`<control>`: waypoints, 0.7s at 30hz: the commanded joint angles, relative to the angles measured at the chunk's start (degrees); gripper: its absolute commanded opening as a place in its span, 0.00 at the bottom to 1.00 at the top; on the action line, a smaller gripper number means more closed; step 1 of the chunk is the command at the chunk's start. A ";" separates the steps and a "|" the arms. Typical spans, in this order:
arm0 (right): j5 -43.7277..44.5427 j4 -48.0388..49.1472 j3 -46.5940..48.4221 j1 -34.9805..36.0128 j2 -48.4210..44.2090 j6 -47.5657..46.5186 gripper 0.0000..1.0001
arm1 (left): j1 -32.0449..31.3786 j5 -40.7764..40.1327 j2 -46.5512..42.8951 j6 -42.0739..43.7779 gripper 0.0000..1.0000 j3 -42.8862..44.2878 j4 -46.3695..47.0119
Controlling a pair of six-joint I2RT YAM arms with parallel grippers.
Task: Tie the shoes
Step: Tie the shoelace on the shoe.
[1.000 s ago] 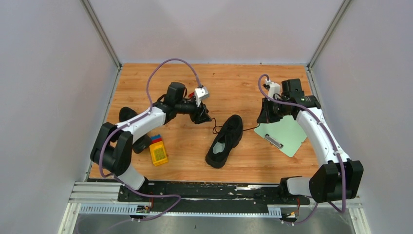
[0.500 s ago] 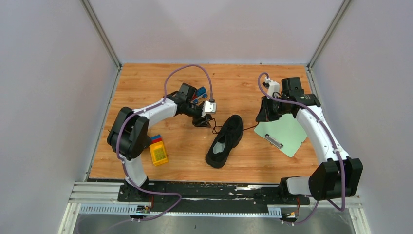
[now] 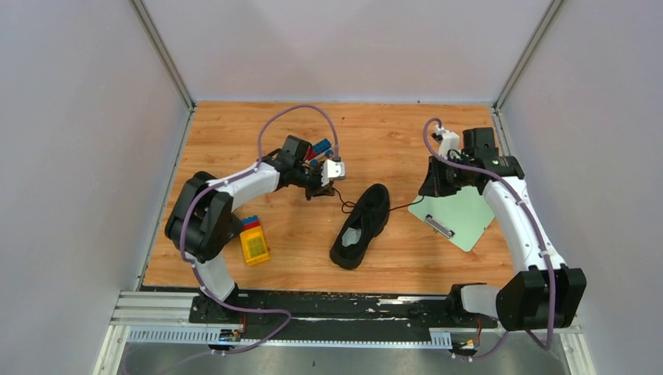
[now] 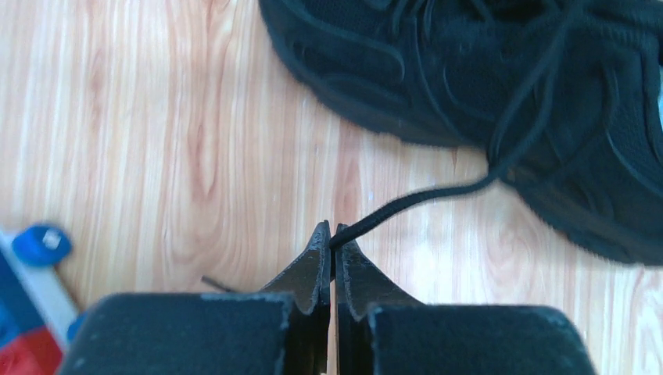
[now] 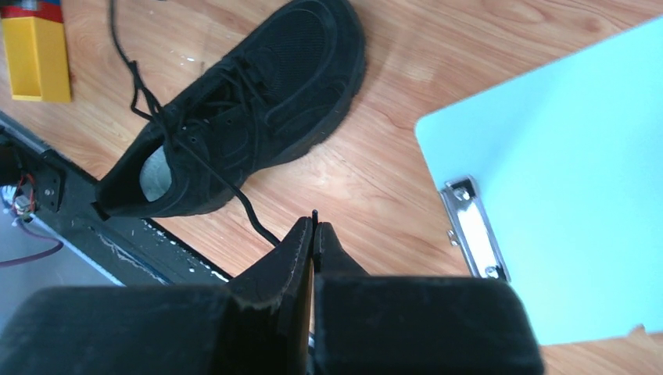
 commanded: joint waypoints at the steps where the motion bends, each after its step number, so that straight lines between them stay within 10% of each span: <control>1: 1.24 -0.59 -1.85 -6.01 -5.36 -2.65 0.00 | 3.04 -8.70 -10.71 4.35 0.00 -3.57 -7.19; 10: 4.56 -1.71 -7.51 -24.80 -12.45 -8.43 0.00 | 3.65 -15.59 -16.30 -11.09 0.00 -7.87 -7.89; 21: 16.39 1.31 -19.81 -28.03 -21.84 -25.38 0.00 | 3.55 -30.69 -11.00 -18.71 0.00 -3.46 -13.33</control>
